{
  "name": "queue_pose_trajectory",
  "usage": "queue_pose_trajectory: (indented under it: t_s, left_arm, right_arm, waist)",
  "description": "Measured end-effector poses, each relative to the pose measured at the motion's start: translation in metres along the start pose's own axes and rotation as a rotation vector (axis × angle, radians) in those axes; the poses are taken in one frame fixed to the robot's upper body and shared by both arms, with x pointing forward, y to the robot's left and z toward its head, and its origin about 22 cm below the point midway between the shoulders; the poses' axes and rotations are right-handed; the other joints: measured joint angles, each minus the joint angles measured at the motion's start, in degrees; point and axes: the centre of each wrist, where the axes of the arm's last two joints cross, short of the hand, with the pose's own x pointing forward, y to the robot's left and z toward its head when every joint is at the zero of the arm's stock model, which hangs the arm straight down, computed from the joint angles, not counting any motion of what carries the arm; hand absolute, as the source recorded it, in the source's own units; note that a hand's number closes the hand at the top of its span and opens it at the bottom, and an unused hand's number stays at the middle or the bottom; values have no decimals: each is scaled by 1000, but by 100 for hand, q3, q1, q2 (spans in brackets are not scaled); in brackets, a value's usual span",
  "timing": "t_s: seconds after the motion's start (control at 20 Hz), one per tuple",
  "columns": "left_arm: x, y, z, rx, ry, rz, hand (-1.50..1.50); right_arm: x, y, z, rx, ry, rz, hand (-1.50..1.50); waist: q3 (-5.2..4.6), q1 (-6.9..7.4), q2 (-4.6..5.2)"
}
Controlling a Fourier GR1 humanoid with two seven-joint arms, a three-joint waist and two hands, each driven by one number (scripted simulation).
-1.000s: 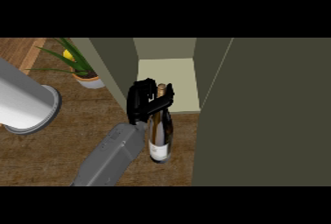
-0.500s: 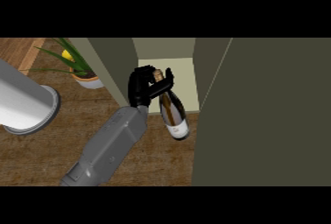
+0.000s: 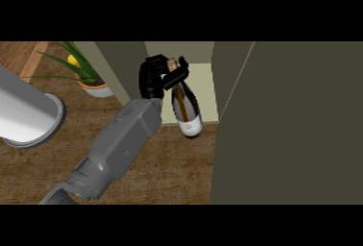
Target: Pick up the wine, place it into the cabinet and close the cabinet
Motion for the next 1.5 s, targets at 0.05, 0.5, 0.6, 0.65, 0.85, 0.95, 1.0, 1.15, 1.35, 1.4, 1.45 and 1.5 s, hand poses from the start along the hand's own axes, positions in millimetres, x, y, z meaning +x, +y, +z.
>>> queue_pose_trajectory:
  t_s: [0.05, 0.5, 0.6, 0.65, 0.85, 0.95, 1.0, 1.15, 1.35, 1.4, 1.45, 1.5]
  left_arm:
    - [4, 1, -5, 10, -6, -21, 150]
    - [16, 6, -24, 110, -67, -247, -150]
    - [15, 9, -26, 121, -74, -295, -150]
    - [14, 10, -26, 121, -73, -313, -150]
    - [11, 12, -27, 140, -64, -366, -150]
    - [11, 13, -28, 139, -60, -382, -150]
    - [9, 14, -27, 138, -63, -387, -150]
    - [8, 15, -28, 153, -66, -412, -150]
    - [8, 17, -28, 140, -70, -413, -150]
    - [8, 18, -28, 135, -71, -410, -150]
    - [8, 18, -28, 130, -76, -408, -150]
    - [8, 17, -28, 120, -84, -402, -150]
  right_arm:
    - [-1, 1, 1, 3, 2, -6, -150]
    - [-4, 3, 3, 18, 0, -26, -150]
    - [-5, 5, 3, 25, -3, -37, -150]
    - [-5, 6, 4, 27, -2, -39, -150]
    - [-6, 8, 6, 33, -5, -48, -150]
    - [-6, 8, 4, 34, -11, -49, -150]
    - [-5, 8, 3, 35, -13, -46, -150]
    - [-5, 7, 3, 32, -12, -44, -150]
    - [-5, 11, 4, 46, 1, -58, -150]
    - [-6, 10, 5, 43, 2, -55, -150]
    - [-6, 10, 5, 48, 0, -50, -150]
    - [-5, 10, 4, 49, -3, -50, -150]
  waist:
    - [0, -3, -1]
    - [4, -58, 9]
    - [8, -87, 15]
    - [13, -90, 10]
    - [17, -98, 3]
    - [20, -103, 11]
    - [23, -109, 17]
    - [20, -113, 19]
    - [19, -128, 16]
    - [21, -132, 14]
    - [24, -137, 13]
    - [22, -132, 17]
